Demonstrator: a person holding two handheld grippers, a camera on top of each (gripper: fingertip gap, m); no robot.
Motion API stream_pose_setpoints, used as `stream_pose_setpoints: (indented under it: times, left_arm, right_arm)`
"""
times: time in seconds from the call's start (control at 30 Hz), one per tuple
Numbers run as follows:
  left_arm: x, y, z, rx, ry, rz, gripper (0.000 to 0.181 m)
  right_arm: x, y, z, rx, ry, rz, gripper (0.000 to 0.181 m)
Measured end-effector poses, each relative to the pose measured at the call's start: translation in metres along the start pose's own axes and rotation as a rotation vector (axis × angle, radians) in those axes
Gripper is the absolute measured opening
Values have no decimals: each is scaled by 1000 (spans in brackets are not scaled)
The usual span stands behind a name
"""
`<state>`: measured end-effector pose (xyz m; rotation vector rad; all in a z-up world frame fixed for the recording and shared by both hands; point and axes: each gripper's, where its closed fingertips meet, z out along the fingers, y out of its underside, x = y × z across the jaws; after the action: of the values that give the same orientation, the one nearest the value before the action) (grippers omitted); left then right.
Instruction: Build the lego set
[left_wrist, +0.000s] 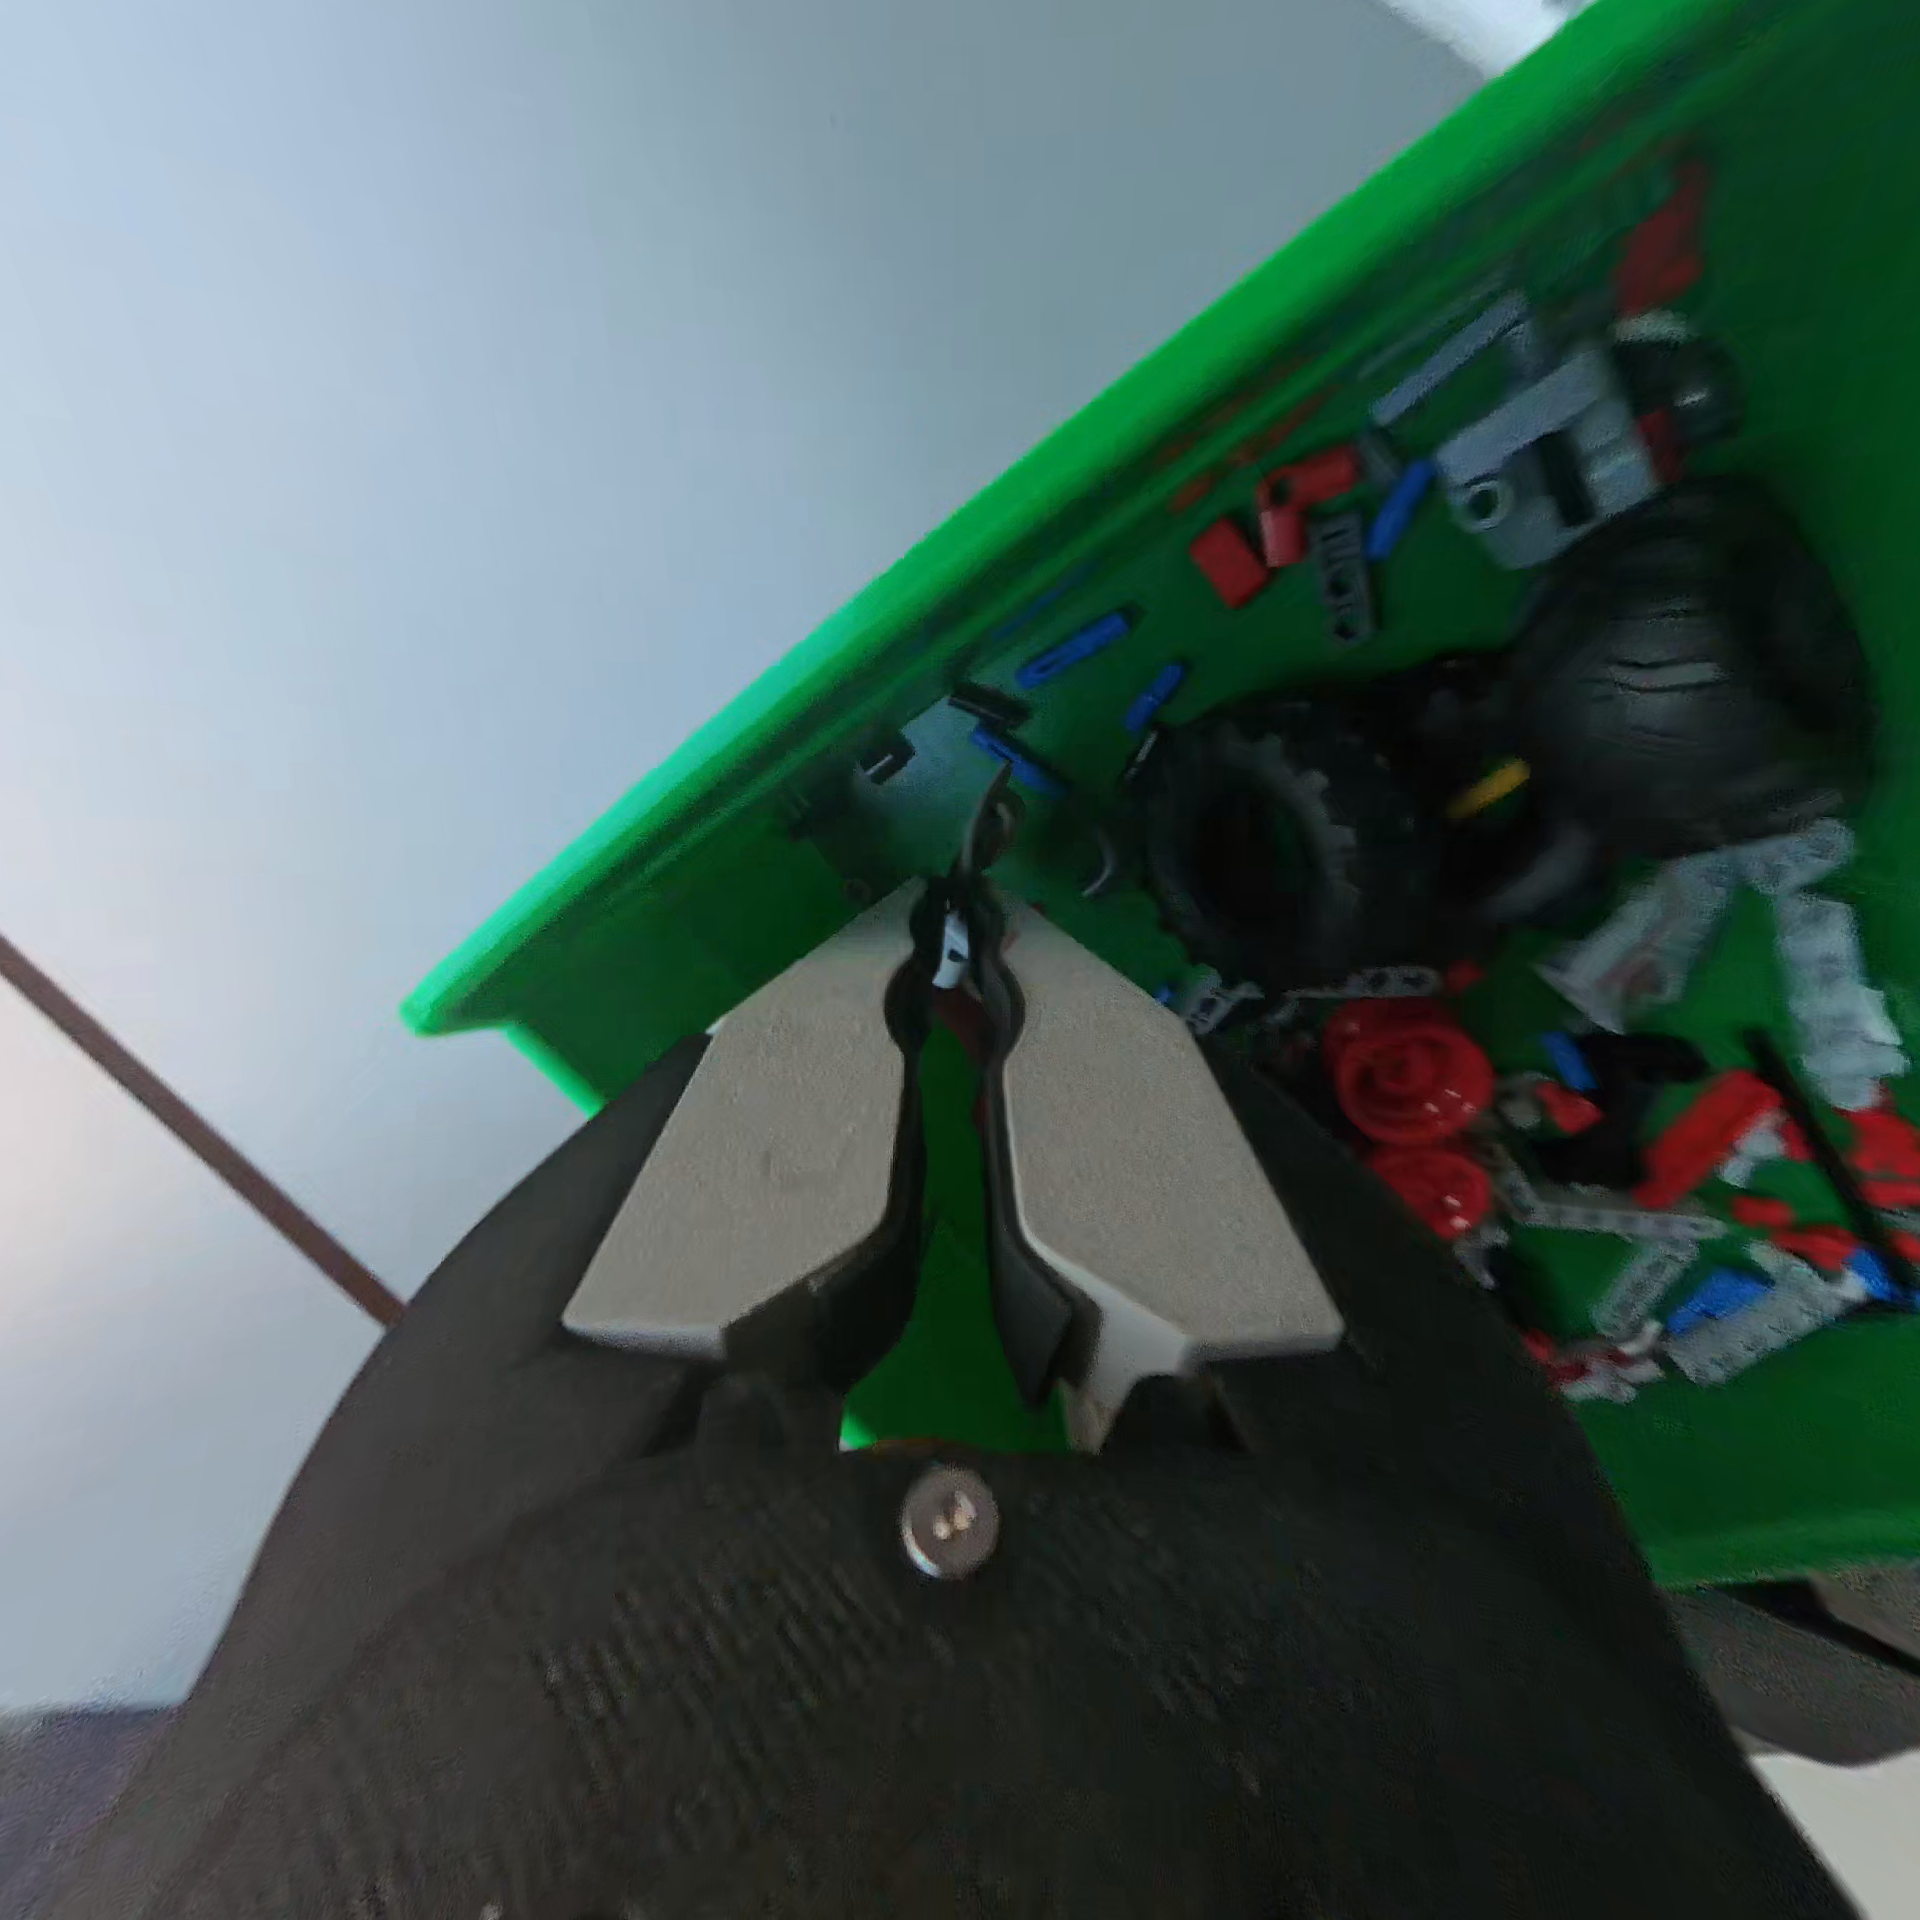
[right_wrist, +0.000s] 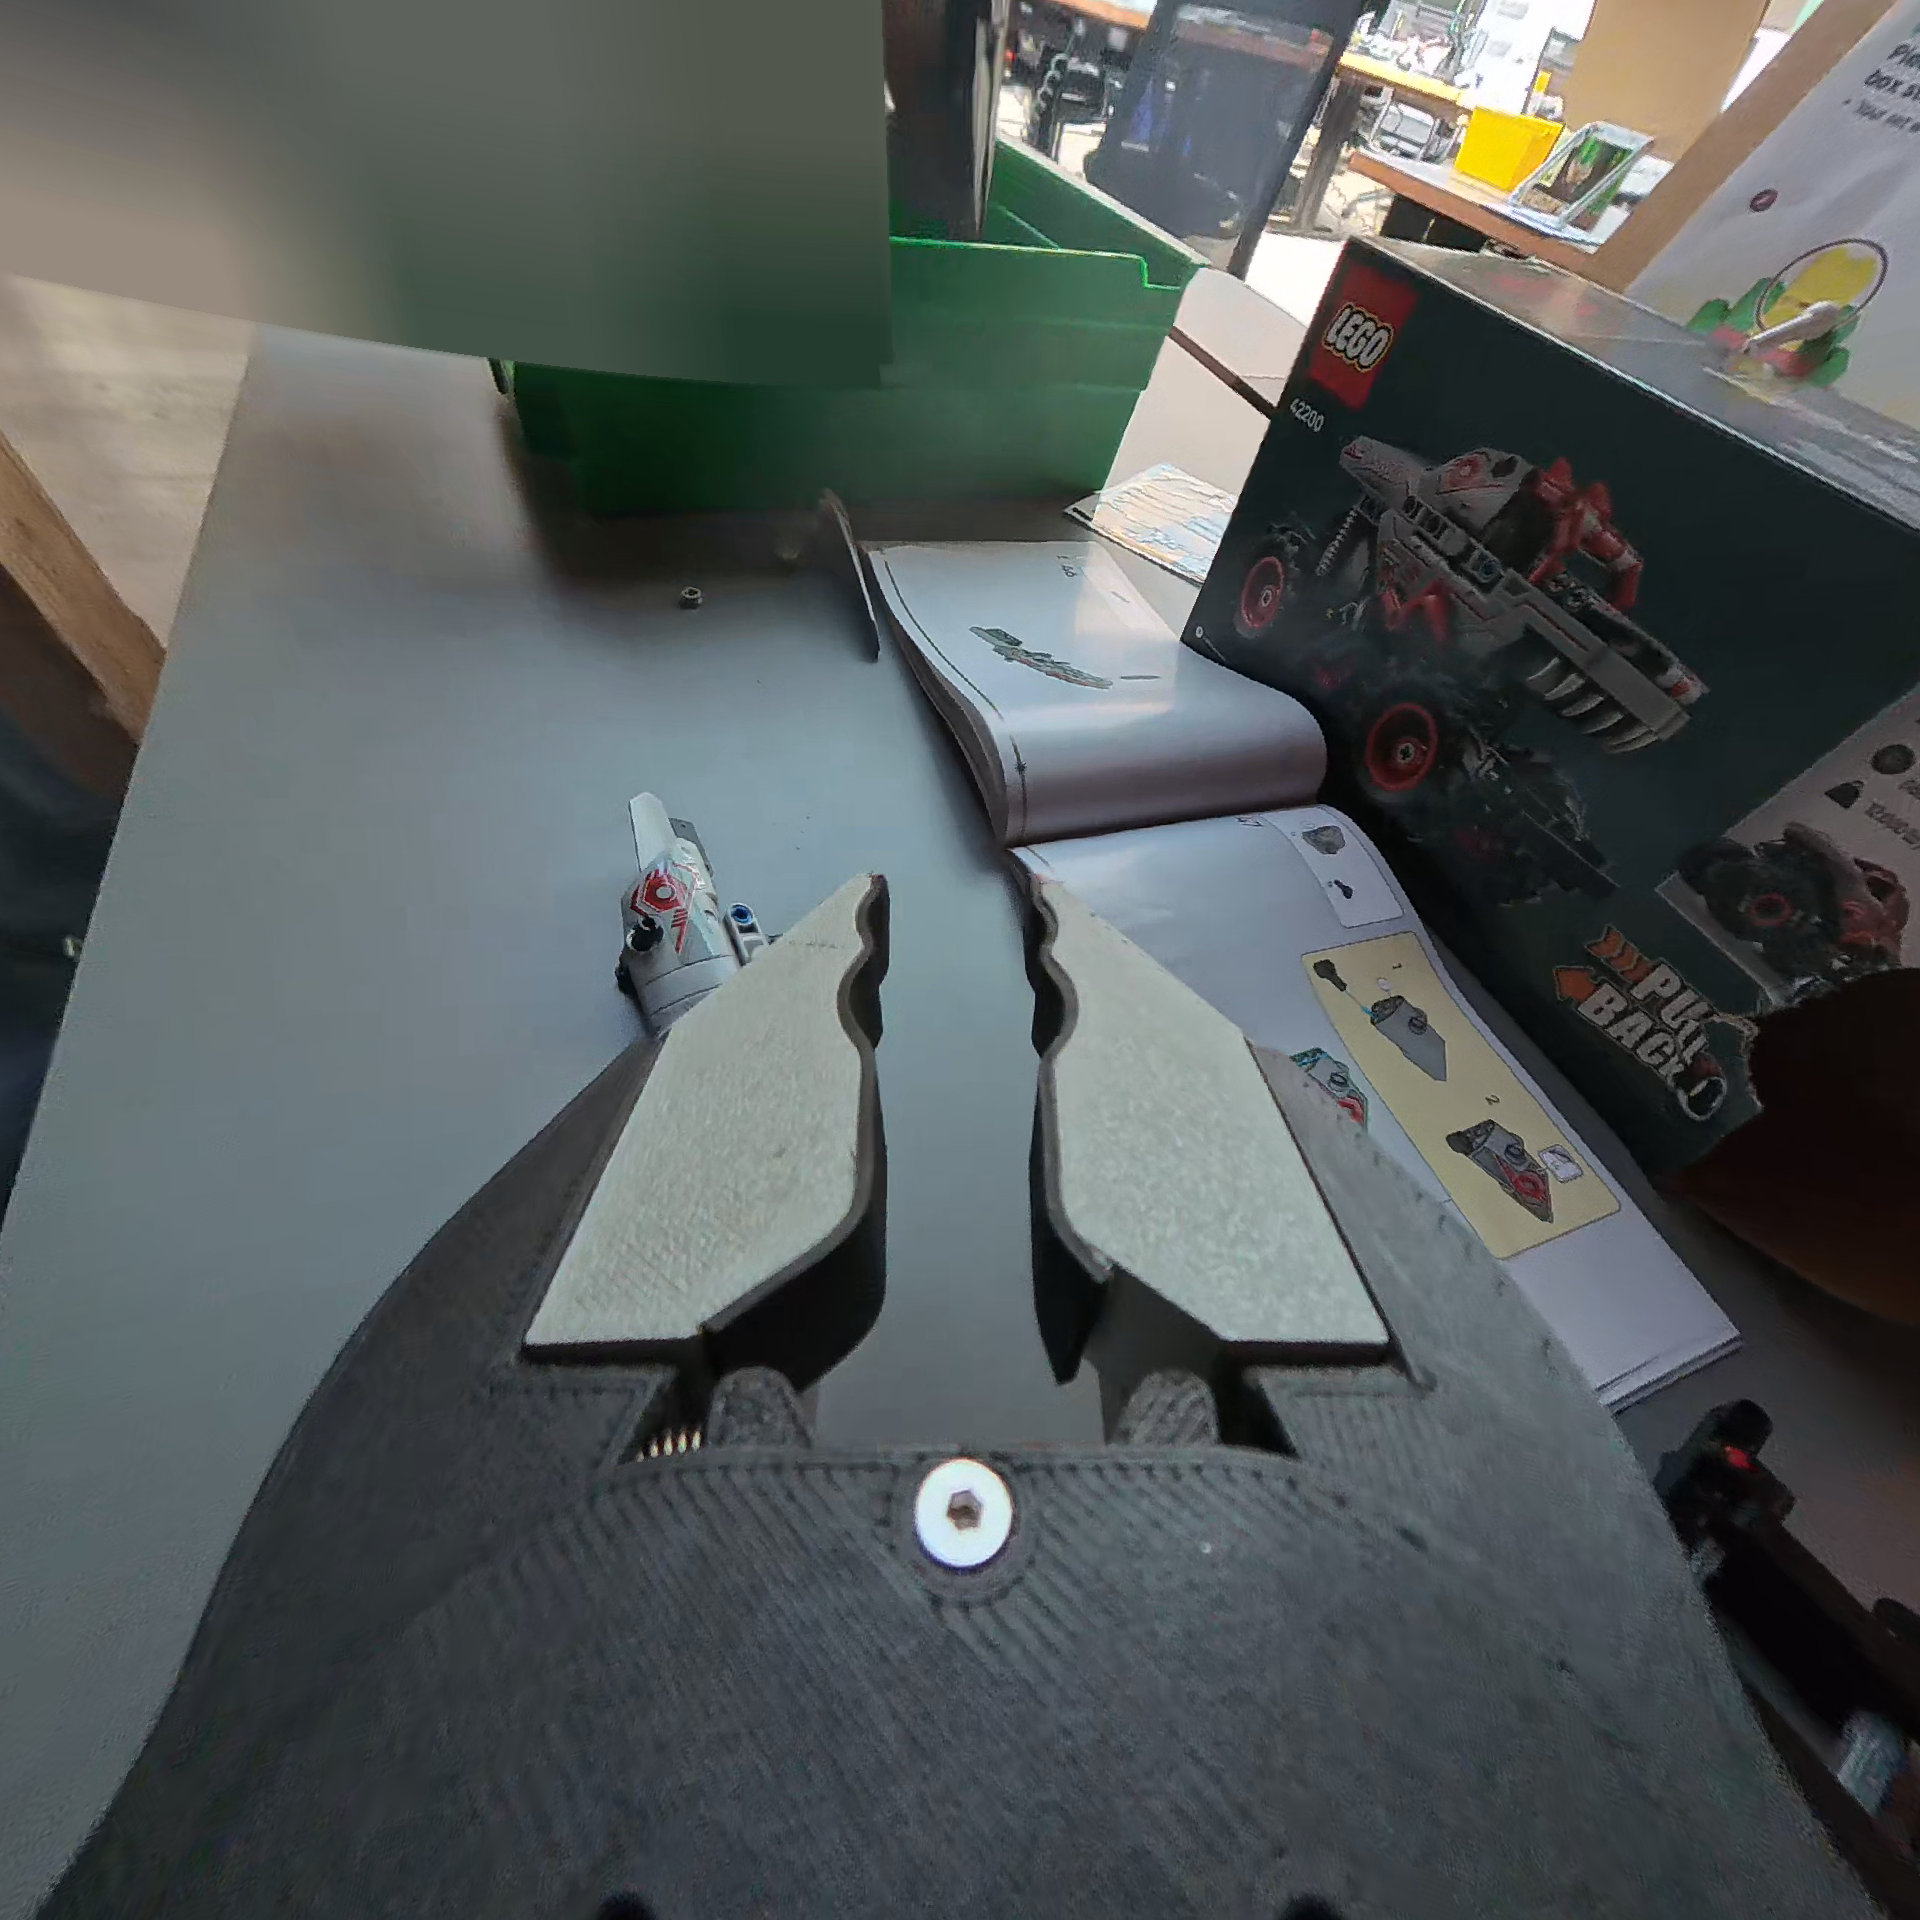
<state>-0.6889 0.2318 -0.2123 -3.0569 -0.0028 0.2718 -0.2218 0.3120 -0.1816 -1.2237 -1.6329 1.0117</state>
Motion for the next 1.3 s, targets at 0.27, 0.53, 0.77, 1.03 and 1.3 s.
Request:
stream_pose_setpoints:
  times: [0.27, 0.53, 0.77, 1.03, 1.3]
  left_arm:
    - [32, 17, -35, 139, 234, -54, 0]
    - [101, 14, -117, 613, 353, -47, 0]
    - [264, 12, -184, 1014, 644, 54, 0]
    - [398, -24, -133, 996, 872, 103, 0]
    - [403, -55, -111, 919, 1052, -16, 0]
  right_arm:
    - [-11, 0, 5, -14, -41, -8, 23]
    - [-13, -2, 7, -8, -101, 98, 26]
    - [-23, -32, 0, 98, -208, 184, 31]
    - [-48, -43, 18, 61, -348, 185, 32]
    - [-29, -30, 45, -24, -357, 288, 22]
